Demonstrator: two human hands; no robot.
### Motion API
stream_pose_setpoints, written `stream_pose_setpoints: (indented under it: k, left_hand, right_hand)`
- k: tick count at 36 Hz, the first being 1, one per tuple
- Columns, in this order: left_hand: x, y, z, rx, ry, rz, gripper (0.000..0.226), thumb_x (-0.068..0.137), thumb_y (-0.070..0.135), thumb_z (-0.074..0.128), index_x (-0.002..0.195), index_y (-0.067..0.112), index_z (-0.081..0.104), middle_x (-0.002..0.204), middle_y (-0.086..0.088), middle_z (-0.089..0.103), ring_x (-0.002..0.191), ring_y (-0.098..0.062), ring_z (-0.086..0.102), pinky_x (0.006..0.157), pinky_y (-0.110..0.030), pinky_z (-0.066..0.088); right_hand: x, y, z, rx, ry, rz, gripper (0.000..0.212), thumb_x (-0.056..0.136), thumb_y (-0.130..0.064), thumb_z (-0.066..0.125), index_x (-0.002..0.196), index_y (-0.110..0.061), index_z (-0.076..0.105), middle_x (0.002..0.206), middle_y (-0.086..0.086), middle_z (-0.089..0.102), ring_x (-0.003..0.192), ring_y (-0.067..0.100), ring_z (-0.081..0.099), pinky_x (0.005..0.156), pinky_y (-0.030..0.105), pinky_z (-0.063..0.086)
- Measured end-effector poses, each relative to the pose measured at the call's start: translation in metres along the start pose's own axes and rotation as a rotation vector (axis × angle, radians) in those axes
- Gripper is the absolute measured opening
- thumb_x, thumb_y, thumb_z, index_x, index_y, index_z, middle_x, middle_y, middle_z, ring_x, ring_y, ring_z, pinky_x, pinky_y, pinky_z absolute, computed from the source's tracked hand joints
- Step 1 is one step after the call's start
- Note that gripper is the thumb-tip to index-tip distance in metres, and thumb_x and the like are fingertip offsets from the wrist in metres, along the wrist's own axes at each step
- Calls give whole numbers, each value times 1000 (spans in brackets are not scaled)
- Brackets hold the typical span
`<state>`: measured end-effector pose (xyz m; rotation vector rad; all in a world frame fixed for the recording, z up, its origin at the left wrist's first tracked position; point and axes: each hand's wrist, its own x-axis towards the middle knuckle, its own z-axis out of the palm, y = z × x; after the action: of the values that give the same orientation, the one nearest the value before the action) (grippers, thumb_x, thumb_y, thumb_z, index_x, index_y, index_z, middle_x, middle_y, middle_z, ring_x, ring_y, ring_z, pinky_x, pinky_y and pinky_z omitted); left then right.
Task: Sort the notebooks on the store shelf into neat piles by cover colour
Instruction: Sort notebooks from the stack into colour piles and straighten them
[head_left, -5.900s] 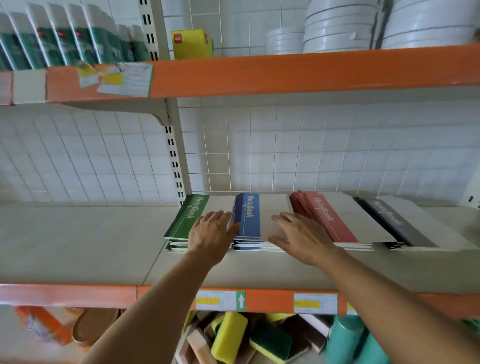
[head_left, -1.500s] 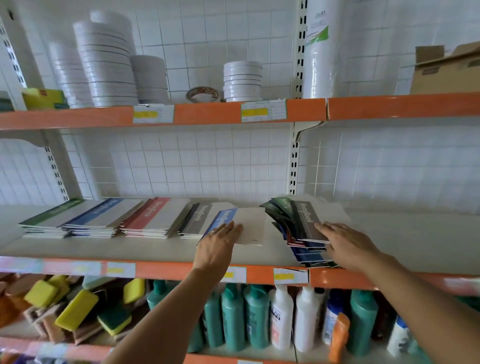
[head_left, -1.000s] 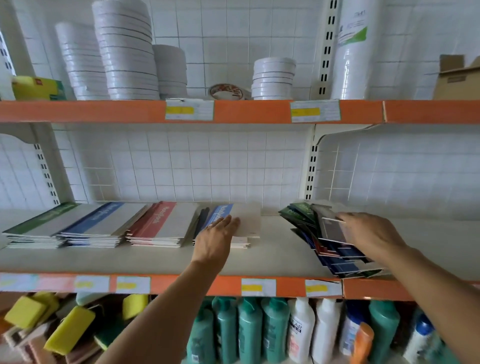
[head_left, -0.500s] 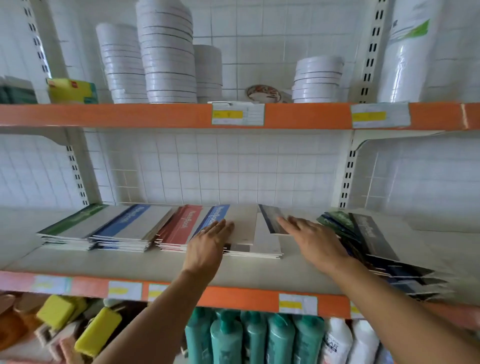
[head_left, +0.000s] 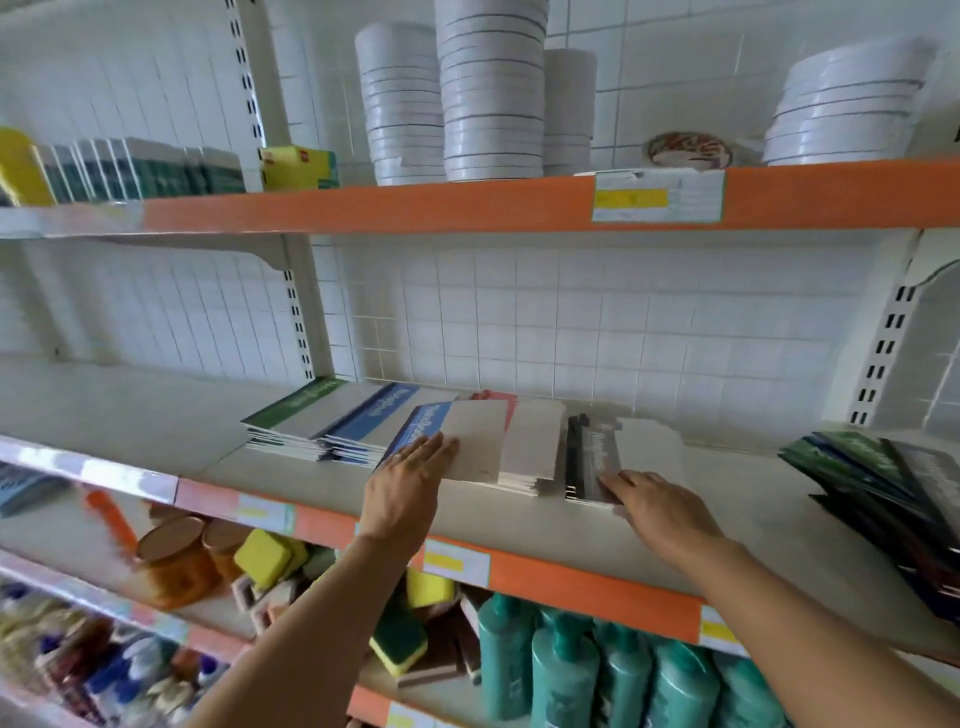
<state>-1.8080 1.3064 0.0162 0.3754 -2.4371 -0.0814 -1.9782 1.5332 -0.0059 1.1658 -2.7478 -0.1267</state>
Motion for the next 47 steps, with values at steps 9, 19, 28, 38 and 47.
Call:
stream_pose_setpoints:
  k: [9, 19, 28, 38, 47]
  left_hand:
    - [23, -89, 8, 49, -70, 98, 55, 68, 10, 30, 94, 17, 78, 95, -3, 74, 83, -22, 72, 59, -32, 57]
    - [41, -161, 36, 60, -114, 178, 51, 69, 13, 32, 88, 19, 78, 87, 1, 74, 77, -21, 72, 55, -27, 55]
    - [47, -180, 57, 47, -234, 165, 58, 69, 12, 28, 107, 17, 72, 104, -2, 70, 95, -23, 69, 79, -33, 55]
    - [64, -177, 69, 103, -488, 144, 69, 92, 46, 44, 151, 30, 13, 160, 2, 10, 148, -18, 5, 118, -42, 0]
    - [63, -142, 67, -37, -306, 190, 95, 72, 71, -5, 146, 27, 33, 152, 4, 35, 142, -15, 25, 117, -33, 12]
  right_hand:
    - [19, -27, 7, -88, -20, 172, 55, 98, -18, 42, 149, -29, 24, 150, -6, 34, 133, 20, 33, 103, 32, 32]
    - [35, -52, 13, -84, -31, 417, 57, 97, -8, 33, 147, -32, 24, 151, -11, 30, 134, 17, 32, 100, 31, 41]
    - [42, -65, 12, -76, -32, 467, 58, 90, -24, 48, 144, -29, 27, 147, -10, 34, 128, 19, 37, 93, 30, 45]
    - [41, -75, 14, -104, -25, 498, 63, 85, -25, 51, 142, -25, 25, 146, -6, 34, 123, 20, 39, 91, 27, 44]
    - [36, -71, 7, -41, -59, 464, 79, 83, -24, 55, 149, -22, 13, 155, -1, 20, 132, 22, 33, 102, 30, 39]
